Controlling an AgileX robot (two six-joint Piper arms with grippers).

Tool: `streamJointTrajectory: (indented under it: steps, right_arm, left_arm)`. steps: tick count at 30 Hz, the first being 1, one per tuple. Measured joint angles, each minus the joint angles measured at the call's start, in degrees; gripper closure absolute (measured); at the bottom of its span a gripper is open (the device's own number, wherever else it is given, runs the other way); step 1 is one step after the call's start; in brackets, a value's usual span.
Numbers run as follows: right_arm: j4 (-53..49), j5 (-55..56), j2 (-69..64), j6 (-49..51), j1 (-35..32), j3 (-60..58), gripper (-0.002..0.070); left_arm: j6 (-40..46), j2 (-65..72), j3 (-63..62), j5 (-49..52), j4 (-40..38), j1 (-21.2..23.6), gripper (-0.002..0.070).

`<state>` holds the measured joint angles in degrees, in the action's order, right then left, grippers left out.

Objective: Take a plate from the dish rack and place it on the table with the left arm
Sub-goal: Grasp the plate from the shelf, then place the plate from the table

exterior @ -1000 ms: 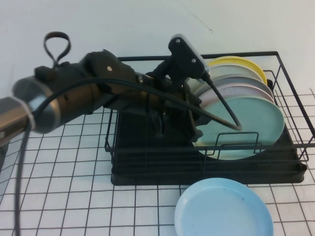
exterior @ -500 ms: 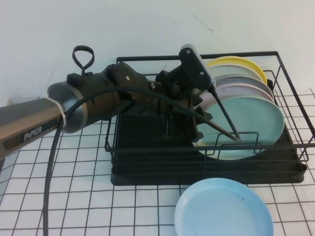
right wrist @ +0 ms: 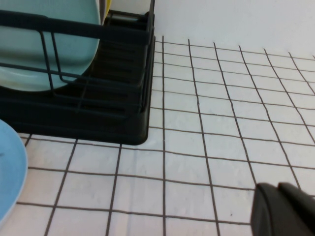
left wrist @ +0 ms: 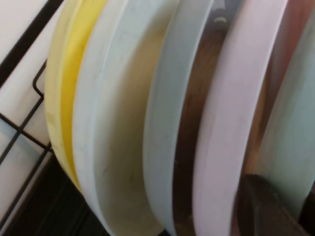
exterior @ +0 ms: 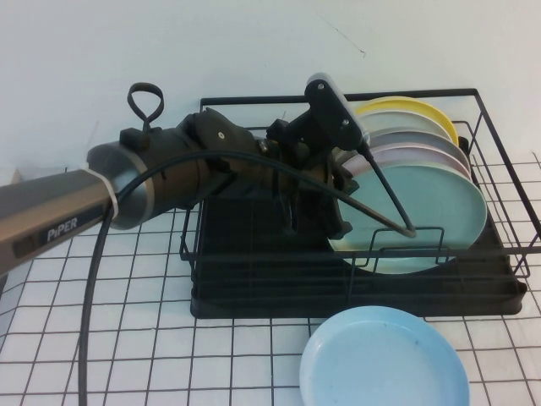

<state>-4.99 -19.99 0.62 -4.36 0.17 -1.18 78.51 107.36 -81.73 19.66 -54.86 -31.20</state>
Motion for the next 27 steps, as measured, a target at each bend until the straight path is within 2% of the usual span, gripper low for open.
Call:
streamJointTrajectory:
  steps: [6,15,20,24,27]
  right_arm:
    - [0.0,0.0,0.0,0.0,0.0,0.0,0.0678]
    - [0.0,0.0,0.0,0.0,0.0,0.0,0.0678]
    - [0.0,0.0,0.0,0.0,0.0,0.0,0.0678]
    - [0.0,0.0,0.0,0.0,0.0,0.0,0.0678]
    - [0.0,0.0,0.0,0.0,0.0,0.0,0.0678]
  left_arm:
    - [-0.2,-1.1,-1.6,0.0,-0.4,0.0,0.0629]
    - [-0.6,-9.2,-2.8,-6.8,-1.0,0.0,0.0664]
    - [-1.8,-14.2,-2.8,-6.4,-1.2,1.3,0.0671]
    - [-7.6,-19.4,-2.8,-1.9,-0.6,4.4,0.0673]
    - [-15.9,-23.2,-2.9,5.0,2.6,7.8,0.0673]
